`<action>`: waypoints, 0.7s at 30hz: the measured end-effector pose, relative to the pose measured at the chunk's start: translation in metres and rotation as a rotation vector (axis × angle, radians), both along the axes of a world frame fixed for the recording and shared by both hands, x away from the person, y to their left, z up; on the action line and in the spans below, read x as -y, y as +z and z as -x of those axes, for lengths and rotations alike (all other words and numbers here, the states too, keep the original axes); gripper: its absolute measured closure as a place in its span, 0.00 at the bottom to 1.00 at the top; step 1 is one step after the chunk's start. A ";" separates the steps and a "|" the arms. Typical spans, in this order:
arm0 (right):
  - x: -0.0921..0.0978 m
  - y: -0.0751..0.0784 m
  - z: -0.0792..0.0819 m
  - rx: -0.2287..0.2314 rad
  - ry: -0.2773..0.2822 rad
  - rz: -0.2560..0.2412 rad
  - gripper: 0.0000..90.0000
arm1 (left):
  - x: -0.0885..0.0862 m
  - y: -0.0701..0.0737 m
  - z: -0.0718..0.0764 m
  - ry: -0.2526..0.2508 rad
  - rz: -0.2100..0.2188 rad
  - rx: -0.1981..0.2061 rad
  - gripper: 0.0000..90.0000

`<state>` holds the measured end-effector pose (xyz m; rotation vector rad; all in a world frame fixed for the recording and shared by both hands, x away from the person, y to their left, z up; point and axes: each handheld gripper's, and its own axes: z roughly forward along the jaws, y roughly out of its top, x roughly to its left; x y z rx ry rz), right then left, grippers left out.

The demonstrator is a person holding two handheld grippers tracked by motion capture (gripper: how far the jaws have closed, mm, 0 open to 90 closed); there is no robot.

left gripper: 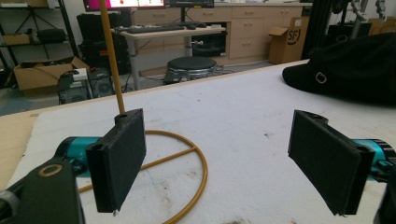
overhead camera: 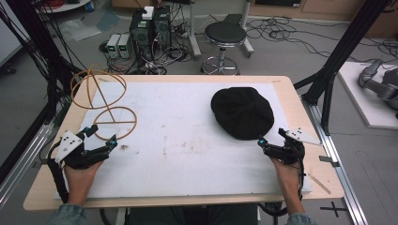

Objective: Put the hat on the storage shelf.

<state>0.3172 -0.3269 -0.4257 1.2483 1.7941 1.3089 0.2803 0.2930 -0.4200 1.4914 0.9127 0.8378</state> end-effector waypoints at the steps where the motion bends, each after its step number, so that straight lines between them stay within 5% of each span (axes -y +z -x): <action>1: 0.000 0.000 0.000 0.000 0.000 0.000 0.12 | 0.000 0.000 0.000 0.001 0.002 -0.002 0.22; 21: -0.003 0.004 0.002 0.011 0.004 -0.007 0.12 | 0.001 0.000 -0.001 -0.009 -0.002 0.000 0.22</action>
